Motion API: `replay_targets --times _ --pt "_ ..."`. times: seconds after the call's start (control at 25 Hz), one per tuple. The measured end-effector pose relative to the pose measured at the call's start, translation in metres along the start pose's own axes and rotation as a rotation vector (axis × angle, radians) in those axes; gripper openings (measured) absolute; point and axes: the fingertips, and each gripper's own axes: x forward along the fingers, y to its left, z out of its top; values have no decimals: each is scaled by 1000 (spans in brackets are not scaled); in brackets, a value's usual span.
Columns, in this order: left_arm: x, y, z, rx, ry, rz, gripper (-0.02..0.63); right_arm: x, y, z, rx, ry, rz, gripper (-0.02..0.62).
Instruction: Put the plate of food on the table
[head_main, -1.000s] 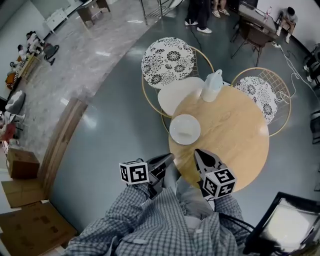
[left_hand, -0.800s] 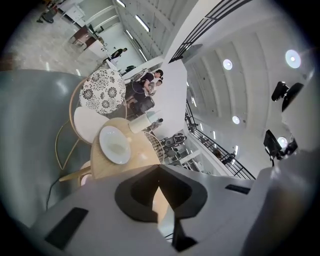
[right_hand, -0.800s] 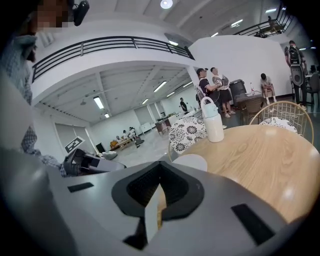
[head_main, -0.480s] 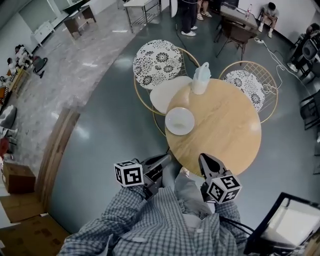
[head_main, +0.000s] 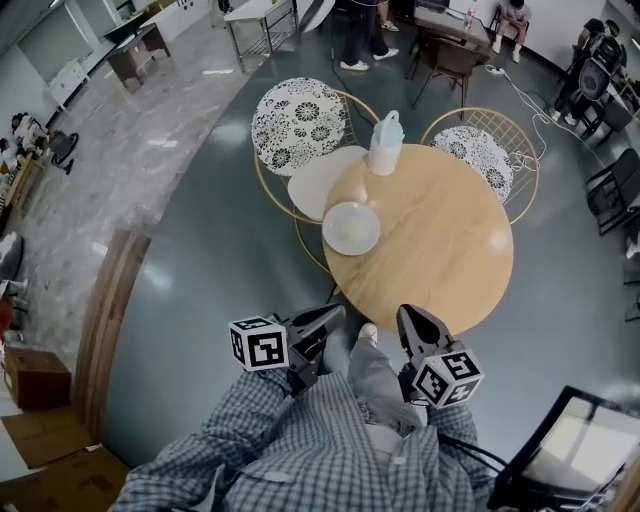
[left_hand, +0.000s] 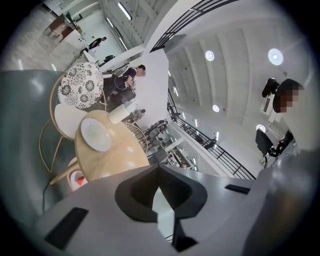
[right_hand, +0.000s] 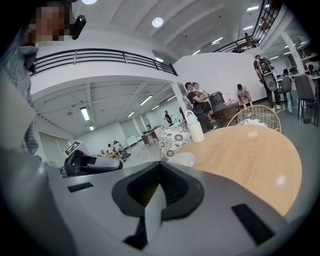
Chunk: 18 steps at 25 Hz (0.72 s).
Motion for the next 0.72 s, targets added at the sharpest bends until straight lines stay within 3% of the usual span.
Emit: replay_targets --times 0.36,0.72 --pt "-11 -13 -16 25 28 -32 8 -19 25 -12 -8 -33 30 8" --pt "-20 -27 -36 26 49 -58 8 -40 36 -31 -3 -23 8 8"
